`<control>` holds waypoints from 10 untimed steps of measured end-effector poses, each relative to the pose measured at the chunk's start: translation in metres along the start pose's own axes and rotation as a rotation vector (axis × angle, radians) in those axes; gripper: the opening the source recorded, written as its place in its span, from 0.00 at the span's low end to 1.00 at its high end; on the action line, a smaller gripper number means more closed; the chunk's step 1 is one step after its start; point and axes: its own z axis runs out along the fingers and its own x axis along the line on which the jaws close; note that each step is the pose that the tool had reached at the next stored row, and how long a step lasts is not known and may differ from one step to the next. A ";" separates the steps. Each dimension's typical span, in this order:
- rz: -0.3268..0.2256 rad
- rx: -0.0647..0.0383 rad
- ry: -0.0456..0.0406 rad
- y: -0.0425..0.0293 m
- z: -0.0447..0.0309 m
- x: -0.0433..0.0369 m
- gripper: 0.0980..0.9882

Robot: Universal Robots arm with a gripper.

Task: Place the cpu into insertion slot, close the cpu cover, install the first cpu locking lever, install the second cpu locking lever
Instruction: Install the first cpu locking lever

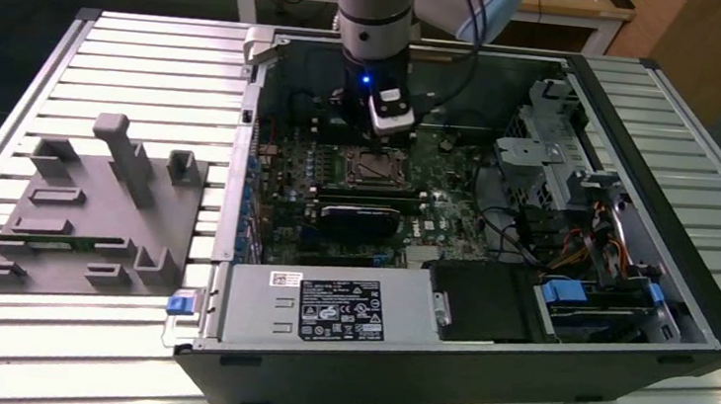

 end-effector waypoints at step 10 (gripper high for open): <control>-0.005 0.037 -0.0107 -0.0122 -0.0006 -0.0053 0.01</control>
